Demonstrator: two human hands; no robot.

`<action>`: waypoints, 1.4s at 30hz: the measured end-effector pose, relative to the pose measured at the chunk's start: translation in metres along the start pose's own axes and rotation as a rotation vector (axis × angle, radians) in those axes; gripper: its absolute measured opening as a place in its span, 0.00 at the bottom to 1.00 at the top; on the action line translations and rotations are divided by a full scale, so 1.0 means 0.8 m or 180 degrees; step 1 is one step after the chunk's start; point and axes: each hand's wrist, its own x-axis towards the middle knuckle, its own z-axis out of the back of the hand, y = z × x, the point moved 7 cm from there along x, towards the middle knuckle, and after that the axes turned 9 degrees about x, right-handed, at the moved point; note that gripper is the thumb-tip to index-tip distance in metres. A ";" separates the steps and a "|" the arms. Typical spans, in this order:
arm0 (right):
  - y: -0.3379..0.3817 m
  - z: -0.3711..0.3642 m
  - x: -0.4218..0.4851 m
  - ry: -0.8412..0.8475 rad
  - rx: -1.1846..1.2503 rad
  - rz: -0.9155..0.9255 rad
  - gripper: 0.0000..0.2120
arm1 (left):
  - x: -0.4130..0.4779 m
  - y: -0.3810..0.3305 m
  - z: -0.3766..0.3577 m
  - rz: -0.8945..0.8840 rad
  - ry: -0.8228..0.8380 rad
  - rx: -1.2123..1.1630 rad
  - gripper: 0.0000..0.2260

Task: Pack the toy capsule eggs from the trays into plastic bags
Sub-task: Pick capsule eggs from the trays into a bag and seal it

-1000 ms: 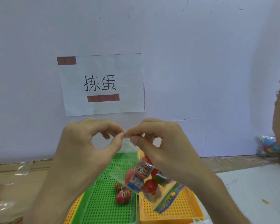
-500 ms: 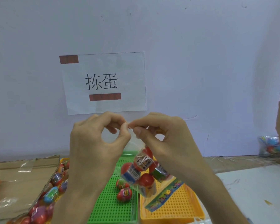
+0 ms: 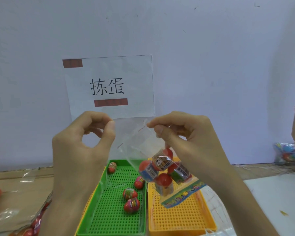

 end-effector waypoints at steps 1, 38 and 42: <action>0.000 0.001 0.000 0.0004 -0.0010 -0.0006 0.10 | -0.001 -0.005 -0.001 -0.0103 0.0062 0.0037 0.04; 0.002 0.045 0.005 -0.0494 0.0116 0.0157 0.12 | -0.004 0.053 -0.015 0.1778 -0.0042 -0.2073 0.03; 0.000 0.062 0.005 -0.0642 0.0153 0.0159 0.11 | -0.015 0.067 -0.037 0.2913 -0.0087 -0.3911 0.04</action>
